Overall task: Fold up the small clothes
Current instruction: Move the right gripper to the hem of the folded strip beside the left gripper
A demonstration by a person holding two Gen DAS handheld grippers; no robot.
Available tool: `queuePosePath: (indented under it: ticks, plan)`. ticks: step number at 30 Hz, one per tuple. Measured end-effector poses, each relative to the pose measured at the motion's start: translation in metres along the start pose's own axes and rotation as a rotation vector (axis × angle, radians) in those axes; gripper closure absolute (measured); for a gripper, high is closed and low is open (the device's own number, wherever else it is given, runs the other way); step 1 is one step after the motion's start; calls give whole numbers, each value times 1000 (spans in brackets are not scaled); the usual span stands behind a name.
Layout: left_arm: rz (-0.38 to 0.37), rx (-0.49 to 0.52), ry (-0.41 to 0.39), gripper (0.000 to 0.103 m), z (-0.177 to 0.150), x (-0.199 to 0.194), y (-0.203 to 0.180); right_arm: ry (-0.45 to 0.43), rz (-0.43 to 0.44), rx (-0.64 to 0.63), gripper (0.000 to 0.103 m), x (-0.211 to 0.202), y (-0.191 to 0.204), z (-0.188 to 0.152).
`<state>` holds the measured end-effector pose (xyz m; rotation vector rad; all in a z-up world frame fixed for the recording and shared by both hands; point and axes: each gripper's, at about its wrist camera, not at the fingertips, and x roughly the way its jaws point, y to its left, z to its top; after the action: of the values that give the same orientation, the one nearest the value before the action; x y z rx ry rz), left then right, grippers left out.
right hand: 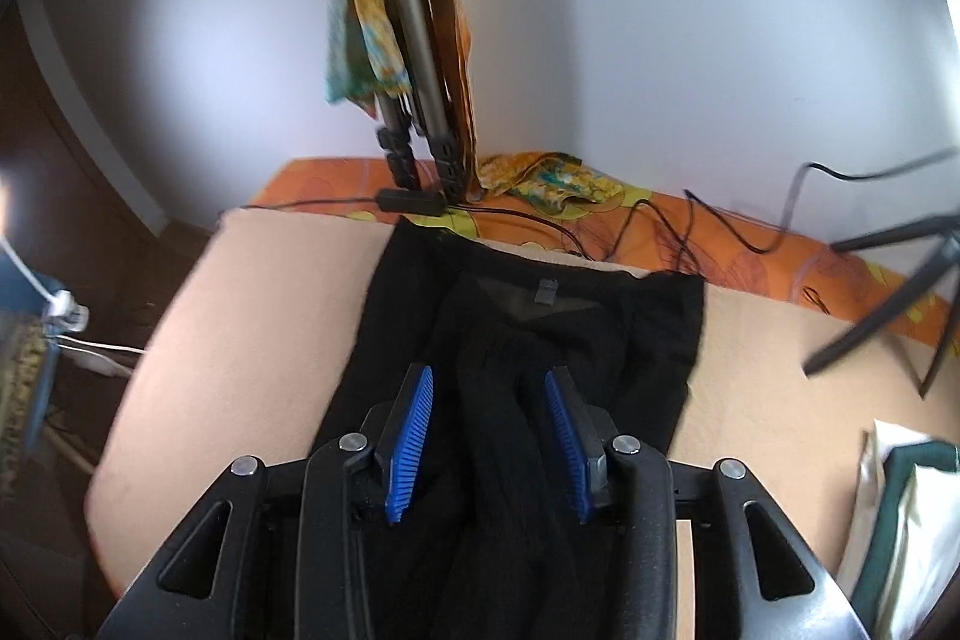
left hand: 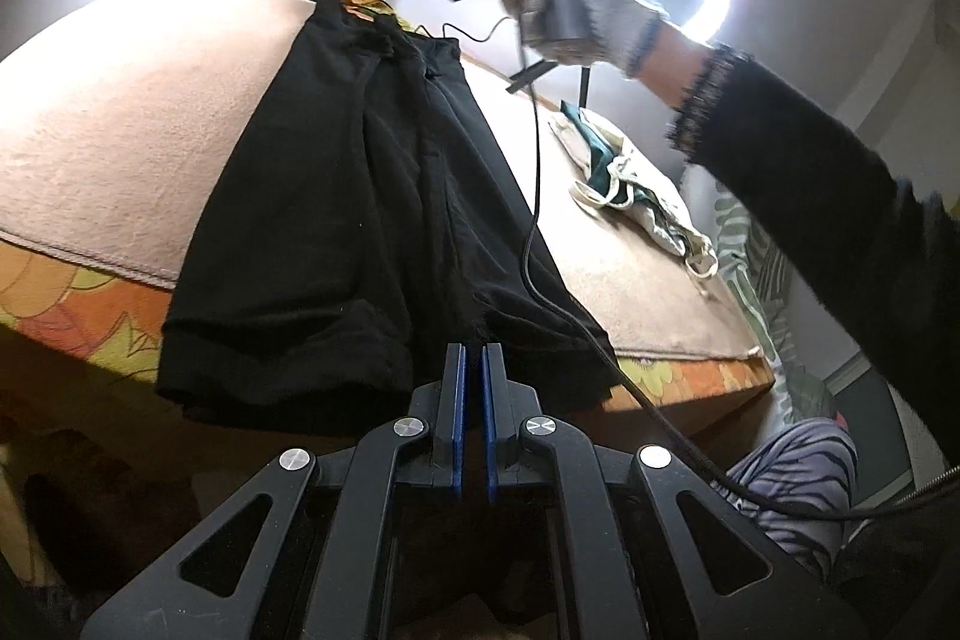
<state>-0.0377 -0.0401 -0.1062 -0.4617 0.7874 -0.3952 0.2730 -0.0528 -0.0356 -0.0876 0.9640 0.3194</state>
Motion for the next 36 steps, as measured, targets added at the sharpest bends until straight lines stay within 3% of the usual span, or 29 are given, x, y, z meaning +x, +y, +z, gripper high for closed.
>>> queuePosePath:
  ticks: [7, 10, 16, 20, 27, 35, 36]
  plan:
    - [2, 99, -6, 96, 10, -18, -9, -49, 77, -12, 62, -88, -17, -71]
    - [5, 120, 34, 84, 18, -14, -8, -56, 96, -9, 62, -116, -25, -109]
    - [2, 147, 150, 81, 32, 6, -4, -37, 134, 28, 61, -153, -41, -180]
    - [2, 190, 222, 81, 30, 22, -8, -17, 159, 42, 61, -166, -43, -225]
    - [58, 281, 243, 81, 28, 36, -14, 26, 204, 76, 61, -187, -45, -293]
    - [64, 322, 232, 82, 27, 40, -19, 100, 210, 33, 61, -163, -26, -335]
    - [63, 325, 227, 87, 26, 39, -19, 111, 215, 23, 61, -160, -22, -339]
